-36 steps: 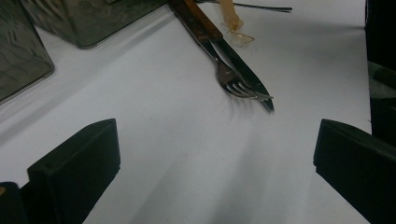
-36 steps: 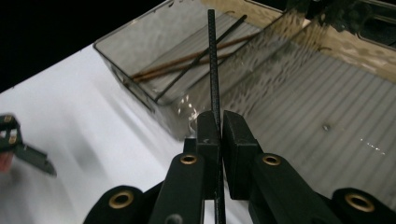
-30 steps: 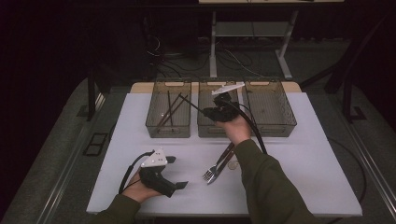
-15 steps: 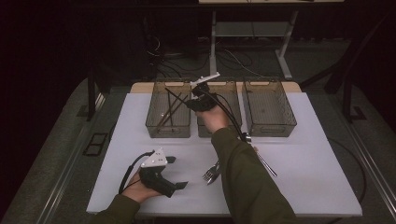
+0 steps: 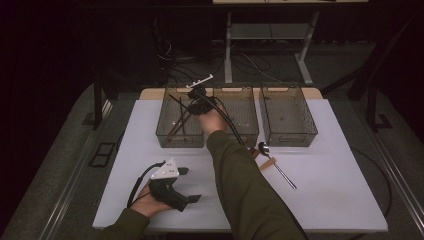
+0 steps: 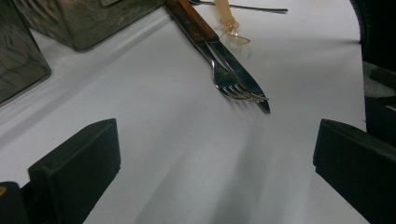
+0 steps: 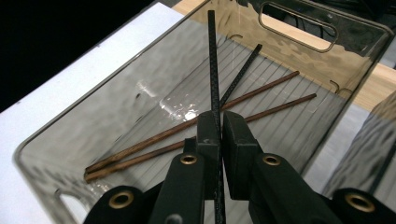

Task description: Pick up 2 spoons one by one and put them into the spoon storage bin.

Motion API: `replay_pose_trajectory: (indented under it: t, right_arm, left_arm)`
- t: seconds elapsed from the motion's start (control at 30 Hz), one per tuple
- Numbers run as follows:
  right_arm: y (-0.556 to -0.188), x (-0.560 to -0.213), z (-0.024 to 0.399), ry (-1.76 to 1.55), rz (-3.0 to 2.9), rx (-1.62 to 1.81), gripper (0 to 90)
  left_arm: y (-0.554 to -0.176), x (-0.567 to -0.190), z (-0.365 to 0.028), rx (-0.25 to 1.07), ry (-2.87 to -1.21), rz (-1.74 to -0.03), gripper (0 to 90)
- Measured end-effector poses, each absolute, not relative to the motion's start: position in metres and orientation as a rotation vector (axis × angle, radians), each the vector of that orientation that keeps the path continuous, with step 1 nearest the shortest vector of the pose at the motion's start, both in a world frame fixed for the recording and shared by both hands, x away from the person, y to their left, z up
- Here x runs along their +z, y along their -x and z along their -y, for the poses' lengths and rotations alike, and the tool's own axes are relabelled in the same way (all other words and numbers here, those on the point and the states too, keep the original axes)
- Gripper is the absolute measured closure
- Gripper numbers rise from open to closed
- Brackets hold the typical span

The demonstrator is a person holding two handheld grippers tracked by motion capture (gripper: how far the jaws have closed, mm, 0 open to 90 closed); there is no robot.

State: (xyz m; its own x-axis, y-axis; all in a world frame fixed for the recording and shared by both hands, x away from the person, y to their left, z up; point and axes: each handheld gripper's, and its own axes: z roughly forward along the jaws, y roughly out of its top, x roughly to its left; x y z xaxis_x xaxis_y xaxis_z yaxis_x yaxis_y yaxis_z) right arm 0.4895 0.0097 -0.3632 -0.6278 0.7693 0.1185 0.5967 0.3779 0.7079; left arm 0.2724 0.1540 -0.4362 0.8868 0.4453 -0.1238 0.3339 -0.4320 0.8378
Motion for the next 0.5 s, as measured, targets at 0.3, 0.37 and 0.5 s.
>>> replay_pose_trajectory:
  t: [0.3,0.37,0.5]
  right_arm:
    - [-0.499,-0.369,-0.025,-1.252,-2.397,1.067,85.4]
    - [-0.499,-0.370,-0.028,-1.259,-2.396,1.069,85.2]
    - [-0.499,-0.371,-0.032,-1.282,-2.364,1.081,76.1]
  left_arm:
    - [-0.272,-0.436,-0.154,0.137,-2.060,-0.564,0.0]
    - [-0.272,-0.436,-0.153,0.136,-2.060,-0.561,0.0]
    - [-0.272,-0.436,-0.154,0.138,-2.060,-0.556,0.0]
